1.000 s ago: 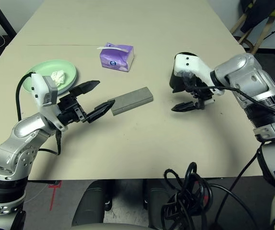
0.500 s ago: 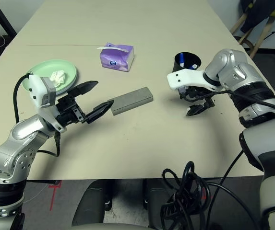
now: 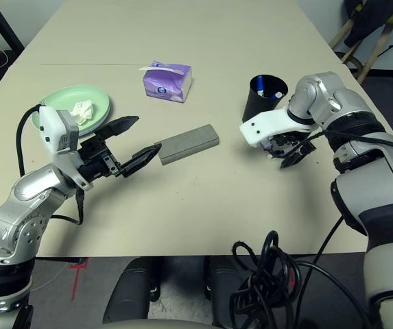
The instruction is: Organize and tidy the items on the table.
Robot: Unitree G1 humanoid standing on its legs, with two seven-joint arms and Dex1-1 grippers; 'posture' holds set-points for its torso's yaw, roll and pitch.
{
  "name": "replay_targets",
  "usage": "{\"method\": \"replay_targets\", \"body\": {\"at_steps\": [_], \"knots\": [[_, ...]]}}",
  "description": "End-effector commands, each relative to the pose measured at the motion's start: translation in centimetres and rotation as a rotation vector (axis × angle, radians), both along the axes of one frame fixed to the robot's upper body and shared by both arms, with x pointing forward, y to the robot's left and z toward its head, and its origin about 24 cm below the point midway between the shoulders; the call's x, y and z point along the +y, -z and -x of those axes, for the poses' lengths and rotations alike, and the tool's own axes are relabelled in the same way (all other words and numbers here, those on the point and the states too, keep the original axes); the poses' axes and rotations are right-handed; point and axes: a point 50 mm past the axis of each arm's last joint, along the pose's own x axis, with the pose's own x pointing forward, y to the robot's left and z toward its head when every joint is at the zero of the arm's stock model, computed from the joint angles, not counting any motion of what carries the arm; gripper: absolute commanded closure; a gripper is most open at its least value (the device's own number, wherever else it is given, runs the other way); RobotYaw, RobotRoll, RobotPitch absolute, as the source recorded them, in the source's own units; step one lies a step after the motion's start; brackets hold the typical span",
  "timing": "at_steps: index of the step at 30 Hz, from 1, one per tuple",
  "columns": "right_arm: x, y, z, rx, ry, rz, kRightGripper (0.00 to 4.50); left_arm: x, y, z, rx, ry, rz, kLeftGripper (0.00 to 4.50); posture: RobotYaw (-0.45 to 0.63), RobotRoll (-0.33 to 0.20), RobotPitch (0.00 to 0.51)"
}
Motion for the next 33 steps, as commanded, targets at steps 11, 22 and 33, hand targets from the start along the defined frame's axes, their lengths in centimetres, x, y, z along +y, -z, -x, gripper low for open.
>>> {"method": "replay_targets", "body": {"at_steps": [11,22,33], "knots": [[-0.3,1.2,0.1,0.033,-0.011,0.043,0.02,0.2,0.3,0.9,0.019,-0.013,0.001,0.0,0.18,0.0,0.21],[-0.6,2.1,0.7,0.094,-0.01,0.027,1.73,0.3,0.4,1.0,0.026,-0.012,-0.002,0.0,0.18,0.0,0.212],[-0.9,2.2,1.0,0.099,0.01,0.018,4.23,0.5,0.7,1.1,0.033,-0.011,-0.004,0.0,0.17,0.0,0.209]]}}
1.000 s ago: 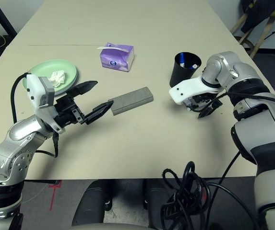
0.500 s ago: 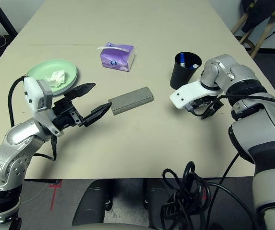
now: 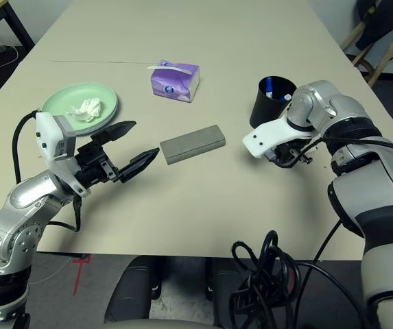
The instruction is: Organize and tidy the items on the table.
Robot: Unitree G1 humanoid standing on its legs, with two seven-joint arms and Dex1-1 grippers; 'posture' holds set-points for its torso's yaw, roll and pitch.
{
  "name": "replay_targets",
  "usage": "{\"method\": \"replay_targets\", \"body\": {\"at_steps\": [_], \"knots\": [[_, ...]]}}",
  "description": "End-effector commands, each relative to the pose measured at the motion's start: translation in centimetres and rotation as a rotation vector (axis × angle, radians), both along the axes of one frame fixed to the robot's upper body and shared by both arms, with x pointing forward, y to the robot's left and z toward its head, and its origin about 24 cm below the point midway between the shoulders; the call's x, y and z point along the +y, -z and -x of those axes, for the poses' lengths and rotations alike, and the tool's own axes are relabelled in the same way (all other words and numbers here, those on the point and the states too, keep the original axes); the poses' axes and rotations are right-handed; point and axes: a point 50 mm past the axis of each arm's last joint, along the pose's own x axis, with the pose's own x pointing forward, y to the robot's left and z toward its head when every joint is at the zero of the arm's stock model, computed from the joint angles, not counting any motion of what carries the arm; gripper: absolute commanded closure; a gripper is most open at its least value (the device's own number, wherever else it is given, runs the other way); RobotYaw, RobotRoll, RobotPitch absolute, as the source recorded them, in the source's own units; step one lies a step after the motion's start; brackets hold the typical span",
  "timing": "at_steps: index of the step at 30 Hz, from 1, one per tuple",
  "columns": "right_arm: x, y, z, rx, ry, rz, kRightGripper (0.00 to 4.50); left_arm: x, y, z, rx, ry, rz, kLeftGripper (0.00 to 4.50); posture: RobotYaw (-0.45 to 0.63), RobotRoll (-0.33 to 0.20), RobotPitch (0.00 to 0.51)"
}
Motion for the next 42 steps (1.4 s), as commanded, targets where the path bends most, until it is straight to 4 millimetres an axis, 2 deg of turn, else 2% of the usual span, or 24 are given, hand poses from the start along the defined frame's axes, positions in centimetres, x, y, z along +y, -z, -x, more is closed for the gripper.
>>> {"method": "replay_targets", "body": {"at_steps": [1,8,18,32,42], "knots": [[-0.7,1.2,0.6,0.058,0.025,-0.004,4.23,0.1,0.1,0.4,0.0,0.014,-0.005,0.0,0.17,0.0,0.209],[-0.8,1.2,0.6,0.056,0.042,-0.031,4.23,0.1,0.2,0.3,0.002,0.018,-0.007,0.0,0.17,0.0,0.207],[0.7,-0.2,0.2,0.025,0.079,-0.181,4.23,0.1,0.4,0.2,0.003,0.024,-0.007,0.0,0.16,0.0,0.206],[3.8,-3.2,0.7,0.045,0.153,-0.515,4.23,-0.1,0.2,-0.2,0.001,0.04,-0.005,0.0,0.13,0.0,0.2],[6.5,-6.2,1.0,0.104,0.244,-0.855,4.23,-0.3,0.0,-0.4,-0.002,0.049,-0.01,0.0,0.13,0.0,0.196]]}}
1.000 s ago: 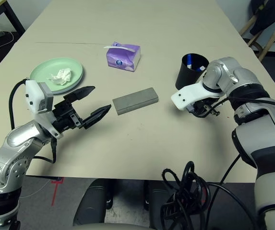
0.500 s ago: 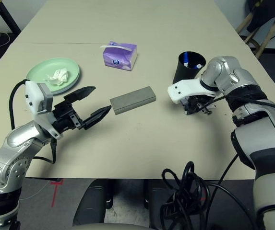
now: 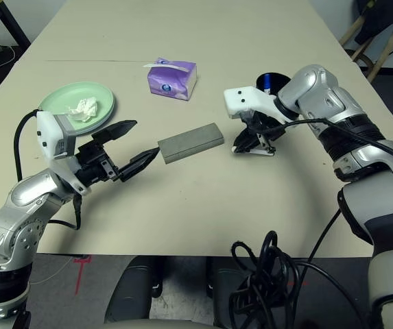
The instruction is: Organize and tidy the items on the table.
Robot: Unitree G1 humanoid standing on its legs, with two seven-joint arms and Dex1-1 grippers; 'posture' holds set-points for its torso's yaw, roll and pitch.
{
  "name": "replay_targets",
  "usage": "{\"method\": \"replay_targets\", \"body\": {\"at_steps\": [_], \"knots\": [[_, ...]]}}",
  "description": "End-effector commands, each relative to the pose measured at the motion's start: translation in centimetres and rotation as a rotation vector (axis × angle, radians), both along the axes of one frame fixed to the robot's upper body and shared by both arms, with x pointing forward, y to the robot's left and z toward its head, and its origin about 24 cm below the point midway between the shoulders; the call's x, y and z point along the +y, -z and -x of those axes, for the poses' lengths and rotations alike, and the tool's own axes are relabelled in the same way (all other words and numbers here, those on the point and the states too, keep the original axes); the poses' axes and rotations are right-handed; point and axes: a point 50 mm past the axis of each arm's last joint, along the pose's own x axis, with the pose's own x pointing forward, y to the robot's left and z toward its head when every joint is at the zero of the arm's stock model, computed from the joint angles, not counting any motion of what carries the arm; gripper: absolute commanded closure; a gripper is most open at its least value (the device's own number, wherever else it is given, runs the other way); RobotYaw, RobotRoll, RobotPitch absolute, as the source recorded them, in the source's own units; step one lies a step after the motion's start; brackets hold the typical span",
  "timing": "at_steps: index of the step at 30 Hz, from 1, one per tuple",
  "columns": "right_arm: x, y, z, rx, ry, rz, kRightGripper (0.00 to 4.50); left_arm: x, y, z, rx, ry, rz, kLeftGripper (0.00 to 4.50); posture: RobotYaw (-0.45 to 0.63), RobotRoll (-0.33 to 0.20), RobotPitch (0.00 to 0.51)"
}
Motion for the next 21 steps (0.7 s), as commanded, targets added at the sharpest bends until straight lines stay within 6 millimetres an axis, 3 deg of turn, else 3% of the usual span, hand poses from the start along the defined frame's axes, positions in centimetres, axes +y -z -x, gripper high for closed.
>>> {"method": "replay_targets", "body": {"at_steps": [1,11,21], "knots": [[0.7,-1.1,0.1,-0.011,0.028,-0.115,4.23,-0.3,0.0,0.1,0.005,0.027,-0.014,0.0,0.13,0.0,0.196],[2.1,-3.0,0.4,-0.043,0.139,-0.398,4.23,-0.4,-0.3,-0.2,-0.003,0.032,-0.02,0.0,0.11,0.0,0.184],[2.9,-5.0,0.6,-0.187,0.243,-0.68,4.23,-0.6,-0.5,-0.7,-0.011,0.048,-0.024,0.0,0.09,0.0,0.171]]}}
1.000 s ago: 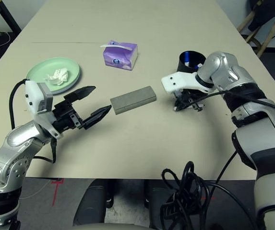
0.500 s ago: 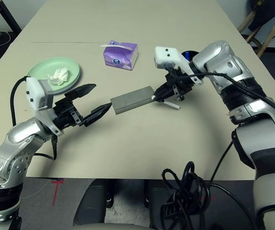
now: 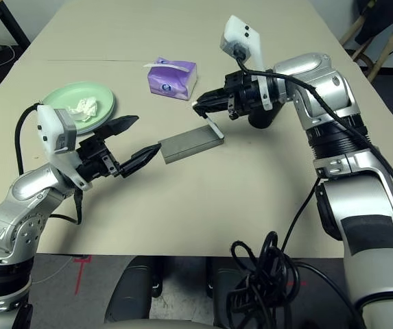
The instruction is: Organize and tidy the items on the table.
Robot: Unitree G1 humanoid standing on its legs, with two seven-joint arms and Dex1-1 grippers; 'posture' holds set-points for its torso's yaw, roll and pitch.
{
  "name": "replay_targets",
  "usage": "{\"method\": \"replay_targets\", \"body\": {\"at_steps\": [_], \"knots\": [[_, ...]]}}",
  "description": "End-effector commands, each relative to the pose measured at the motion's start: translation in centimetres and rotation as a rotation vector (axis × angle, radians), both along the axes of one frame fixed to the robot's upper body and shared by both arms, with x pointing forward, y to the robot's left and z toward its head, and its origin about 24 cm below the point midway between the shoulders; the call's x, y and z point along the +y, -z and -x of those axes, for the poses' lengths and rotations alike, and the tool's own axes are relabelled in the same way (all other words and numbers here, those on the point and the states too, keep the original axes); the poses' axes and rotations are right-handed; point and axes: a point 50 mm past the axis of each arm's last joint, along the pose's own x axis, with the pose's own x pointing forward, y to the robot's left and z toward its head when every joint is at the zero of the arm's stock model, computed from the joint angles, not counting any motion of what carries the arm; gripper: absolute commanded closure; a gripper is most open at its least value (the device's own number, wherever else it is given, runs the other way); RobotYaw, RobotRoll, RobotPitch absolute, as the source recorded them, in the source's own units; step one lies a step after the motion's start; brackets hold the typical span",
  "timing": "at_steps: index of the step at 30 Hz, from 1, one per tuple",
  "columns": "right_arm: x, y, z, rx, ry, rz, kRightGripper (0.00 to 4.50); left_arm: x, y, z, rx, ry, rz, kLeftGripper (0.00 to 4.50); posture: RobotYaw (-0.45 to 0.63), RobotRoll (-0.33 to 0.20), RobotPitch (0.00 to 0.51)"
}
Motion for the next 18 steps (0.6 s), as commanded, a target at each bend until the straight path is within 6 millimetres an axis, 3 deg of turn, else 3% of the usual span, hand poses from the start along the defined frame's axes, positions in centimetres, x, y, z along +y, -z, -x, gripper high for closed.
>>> {"method": "replay_targets", "body": {"at_steps": [1,18], "knots": [[-0.3,-0.8,0.1,-0.078,0.07,-0.112,4.23,-0.1,0.2,-0.2,0.007,0.016,-0.016,0.0,0.09,0.0,0.169],[-2.1,-3.2,0.5,-0.433,0.372,-0.57,4.23,-0.4,0.2,-0.7,0.003,0.043,-0.018,0.0,0.06,0.0,0.153]]}}
